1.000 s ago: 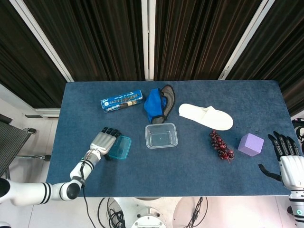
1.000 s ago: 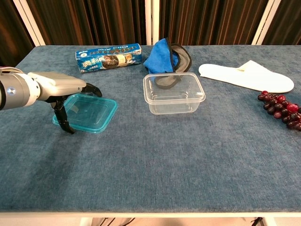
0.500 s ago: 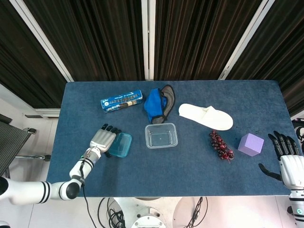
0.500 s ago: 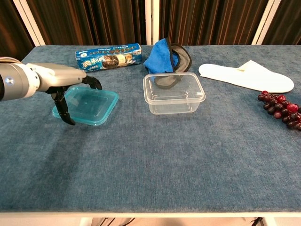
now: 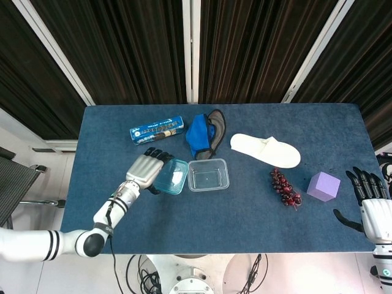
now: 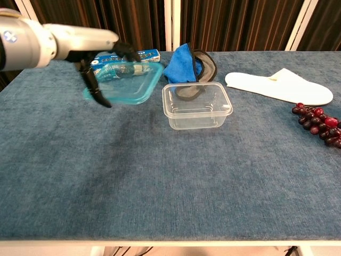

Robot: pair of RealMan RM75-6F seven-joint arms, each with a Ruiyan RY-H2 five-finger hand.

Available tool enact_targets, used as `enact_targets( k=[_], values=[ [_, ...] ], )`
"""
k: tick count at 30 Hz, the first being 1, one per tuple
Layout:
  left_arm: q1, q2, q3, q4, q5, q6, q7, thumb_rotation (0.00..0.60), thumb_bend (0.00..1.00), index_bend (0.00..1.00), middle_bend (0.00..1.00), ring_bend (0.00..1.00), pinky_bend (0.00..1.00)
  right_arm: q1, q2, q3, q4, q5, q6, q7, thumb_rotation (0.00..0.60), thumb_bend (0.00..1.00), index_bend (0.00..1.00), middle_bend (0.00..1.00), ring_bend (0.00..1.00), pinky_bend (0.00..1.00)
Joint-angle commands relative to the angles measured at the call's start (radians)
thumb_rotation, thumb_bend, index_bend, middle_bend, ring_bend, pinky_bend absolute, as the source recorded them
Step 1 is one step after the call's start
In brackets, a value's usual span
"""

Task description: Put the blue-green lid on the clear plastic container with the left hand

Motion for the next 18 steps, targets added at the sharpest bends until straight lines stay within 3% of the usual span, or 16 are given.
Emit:
enact_targets(
  k=[1,7,18],
  values=[
    [-0.036,-0.036,-0.023,-0.013,0.023,0.002,0.009,0.600,0.15,0.31,0.20,0.07,0.07,-0.004,0.002,-0.001,-0.003,0.001,0.003,-0.002,0.600,0.12,0.00,0.00,0.00,0.00],
    [-0.111,-0.152,-0.033,0.026,0.075,-0.005,0.041,0.600,0.15,0.31,0.20,0.07,0.07,-0.014,0.006,-0.005,-0.007,0.007,0.009,-0.004,0.600,0.12,0.00,0.00,0.00,0.00],
    [-0.222,-0.395,-0.031,0.260,0.115,0.060,0.178,0.600,0.13,0.31,0.20,0.07,0.09,-0.025,0.005,-0.008,0.000,0.015,0.011,0.006,0.600,0.12,0.00,0.00,0.00,0.00]
  ],
)
